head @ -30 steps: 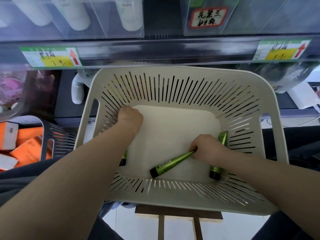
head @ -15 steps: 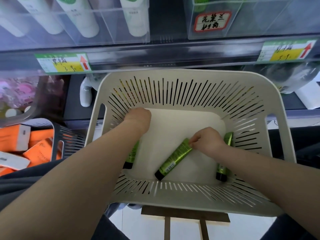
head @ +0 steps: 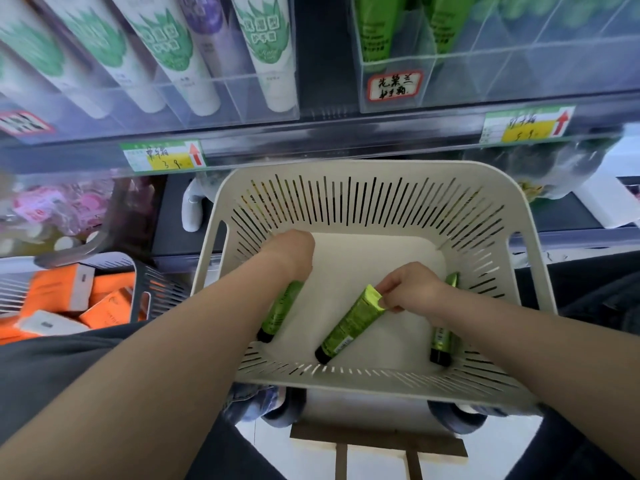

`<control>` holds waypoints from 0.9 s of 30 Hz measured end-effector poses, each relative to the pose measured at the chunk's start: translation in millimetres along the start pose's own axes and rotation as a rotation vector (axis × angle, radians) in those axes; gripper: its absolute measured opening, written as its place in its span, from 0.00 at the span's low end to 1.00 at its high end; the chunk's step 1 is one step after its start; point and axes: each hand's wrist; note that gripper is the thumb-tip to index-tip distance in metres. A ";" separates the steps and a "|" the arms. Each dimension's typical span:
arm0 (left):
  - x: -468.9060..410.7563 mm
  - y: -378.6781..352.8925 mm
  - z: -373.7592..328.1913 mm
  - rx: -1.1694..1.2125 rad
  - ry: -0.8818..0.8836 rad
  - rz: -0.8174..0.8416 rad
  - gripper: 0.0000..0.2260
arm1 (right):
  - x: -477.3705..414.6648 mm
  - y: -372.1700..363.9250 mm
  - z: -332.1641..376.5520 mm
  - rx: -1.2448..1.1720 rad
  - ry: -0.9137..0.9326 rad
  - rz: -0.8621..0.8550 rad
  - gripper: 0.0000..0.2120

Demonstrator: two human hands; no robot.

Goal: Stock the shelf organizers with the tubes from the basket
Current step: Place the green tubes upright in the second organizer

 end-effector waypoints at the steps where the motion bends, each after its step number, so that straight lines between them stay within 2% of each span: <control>1: 4.0 0.6 -2.0 -0.001 -0.011 0.001 0.10 | 3.5 1.3 0.8 0.012 0.011 0.004 0.10; 10: 50.8 11.2 -25.3 0.124 -0.128 -0.125 0.12 | 36.8 29.1 1.0 0.058 0.120 -0.112 0.08; 20: 97.6 28.1 -48.5 0.210 -0.257 -0.308 0.10 | 84.3 64.1 11.5 0.237 0.201 -0.248 0.07; 27: 127.9 59.1 -79.6 0.219 -0.352 -0.429 0.07 | 126.5 101.6 26.4 0.271 0.226 -0.364 0.04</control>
Point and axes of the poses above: each hand's wrist, its own x-axis away from the middle knuckle, its own y-axis out of the back of the hand, z = x × y, and after that the axes turned 14 degrees about x, right-handed
